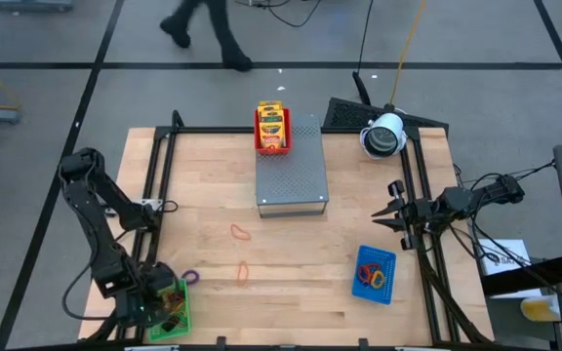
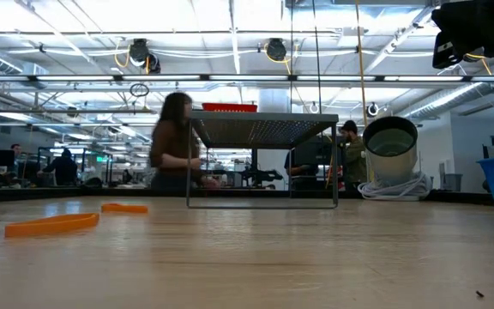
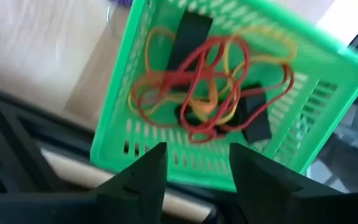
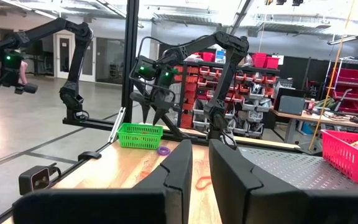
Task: Pick & Place Office Desk Supplies
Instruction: Put the orange rubber band into the green bin
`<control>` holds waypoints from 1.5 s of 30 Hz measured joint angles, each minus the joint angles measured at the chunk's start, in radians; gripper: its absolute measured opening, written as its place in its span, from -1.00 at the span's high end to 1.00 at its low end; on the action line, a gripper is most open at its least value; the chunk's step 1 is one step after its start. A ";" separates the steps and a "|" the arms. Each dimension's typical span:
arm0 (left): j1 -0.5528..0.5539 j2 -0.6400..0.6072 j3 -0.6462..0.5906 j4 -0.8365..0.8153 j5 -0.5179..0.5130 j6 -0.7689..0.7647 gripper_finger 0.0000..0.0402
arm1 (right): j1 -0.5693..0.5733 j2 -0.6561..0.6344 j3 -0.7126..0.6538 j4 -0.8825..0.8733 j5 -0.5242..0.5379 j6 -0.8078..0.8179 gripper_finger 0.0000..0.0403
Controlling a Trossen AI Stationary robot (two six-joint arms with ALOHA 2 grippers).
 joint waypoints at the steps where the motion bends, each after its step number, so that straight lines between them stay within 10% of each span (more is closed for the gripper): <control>1: 0.000 0.000 0.000 0.000 0.021 -0.001 0.07 | 0.000 0.000 0.000 0.000 0.000 0.000 0.78; 11: 0.045 0.000 0.072 -0.068 -0.002 0.061 0.18 | 0.000 0.000 0.000 0.000 0.000 0.000 0.78; 20: 0.210 0.000 0.235 -0.212 -0.153 0.441 0.31 | 0.000 0.000 0.000 0.000 0.000 0.000 0.78; 45: 0.870 0.195 0.408 -0.240 0.010 1.256 -0.27 | 0.000 0.000 0.000 0.000 0.000 0.000 0.78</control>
